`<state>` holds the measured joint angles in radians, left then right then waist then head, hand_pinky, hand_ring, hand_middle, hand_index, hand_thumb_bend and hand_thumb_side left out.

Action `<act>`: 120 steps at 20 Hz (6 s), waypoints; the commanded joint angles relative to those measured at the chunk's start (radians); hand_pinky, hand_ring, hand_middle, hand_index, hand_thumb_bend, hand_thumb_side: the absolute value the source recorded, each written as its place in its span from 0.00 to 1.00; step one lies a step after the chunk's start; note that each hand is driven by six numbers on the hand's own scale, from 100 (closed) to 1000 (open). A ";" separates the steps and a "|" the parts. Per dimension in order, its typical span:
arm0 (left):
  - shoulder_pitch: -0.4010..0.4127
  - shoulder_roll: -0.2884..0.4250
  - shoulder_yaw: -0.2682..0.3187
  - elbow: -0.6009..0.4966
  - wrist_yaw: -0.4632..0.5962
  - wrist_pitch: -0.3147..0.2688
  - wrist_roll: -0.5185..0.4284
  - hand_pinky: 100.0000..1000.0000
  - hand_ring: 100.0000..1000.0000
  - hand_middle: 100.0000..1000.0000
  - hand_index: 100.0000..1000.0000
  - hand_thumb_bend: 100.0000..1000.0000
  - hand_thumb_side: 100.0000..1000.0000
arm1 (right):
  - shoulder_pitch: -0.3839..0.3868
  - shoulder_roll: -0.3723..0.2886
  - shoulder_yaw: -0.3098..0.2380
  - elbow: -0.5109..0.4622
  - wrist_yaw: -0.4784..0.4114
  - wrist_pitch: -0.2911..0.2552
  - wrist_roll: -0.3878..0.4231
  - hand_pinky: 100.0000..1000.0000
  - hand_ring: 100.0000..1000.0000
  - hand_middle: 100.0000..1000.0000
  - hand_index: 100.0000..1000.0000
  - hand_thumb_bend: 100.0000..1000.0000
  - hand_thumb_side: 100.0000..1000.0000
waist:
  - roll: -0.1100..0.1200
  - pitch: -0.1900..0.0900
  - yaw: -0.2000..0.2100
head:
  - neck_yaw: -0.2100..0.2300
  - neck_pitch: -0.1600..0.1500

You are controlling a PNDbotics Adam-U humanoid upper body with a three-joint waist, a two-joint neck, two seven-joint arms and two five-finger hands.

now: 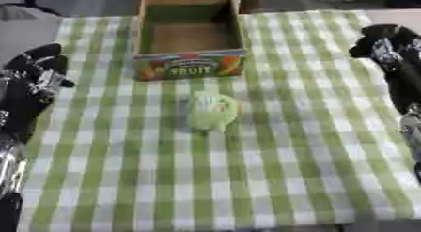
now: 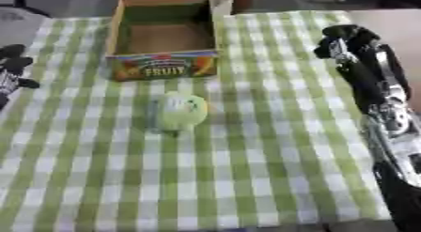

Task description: Pick up objects on the table and place them in the box.

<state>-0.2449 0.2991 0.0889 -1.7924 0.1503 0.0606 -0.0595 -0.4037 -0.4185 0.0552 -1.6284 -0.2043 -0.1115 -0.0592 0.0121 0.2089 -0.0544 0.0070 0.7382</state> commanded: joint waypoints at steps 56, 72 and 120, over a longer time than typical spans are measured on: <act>-0.527 -0.018 -0.444 0.558 -0.692 -0.353 -0.434 0.56 0.75 0.73 0.74 0.65 0.00 | -0.041 0.005 0.009 -0.036 -0.007 0.002 0.014 0.62 0.55 0.48 0.63 0.00 0.42 | -0.007 -0.032 -0.053 | 0.019 -0.022; -0.510 -0.024 -0.390 0.610 -0.697 -0.276 -0.257 0.33 0.35 0.36 0.47 0.00 0.09 | -0.037 0.006 0.007 -0.033 -0.006 0.002 0.009 0.62 0.55 0.49 0.63 0.00 0.42 | -0.008 -0.034 -0.051 | 0.014 -0.023; -0.592 0.099 -0.100 0.461 -0.343 -0.176 0.192 0.61 0.88 0.85 0.77 0.44 0.18 | -0.036 0.020 0.034 -0.016 -0.008 0.010 0.029 0.62 0.55 0.49 0.63 0.00 0.44 | -0.015 -0.032 -0.069 | 0.027 -0.026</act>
<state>-0.8255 0.3583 -0.0104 -1.2439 -0.2587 -0.1239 0.1507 -0.4296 -0.3824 0.0987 -1.6354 -0.2119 -0.0979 -0.0278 -0.0019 0.1965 -0.1222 0.0393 0.7114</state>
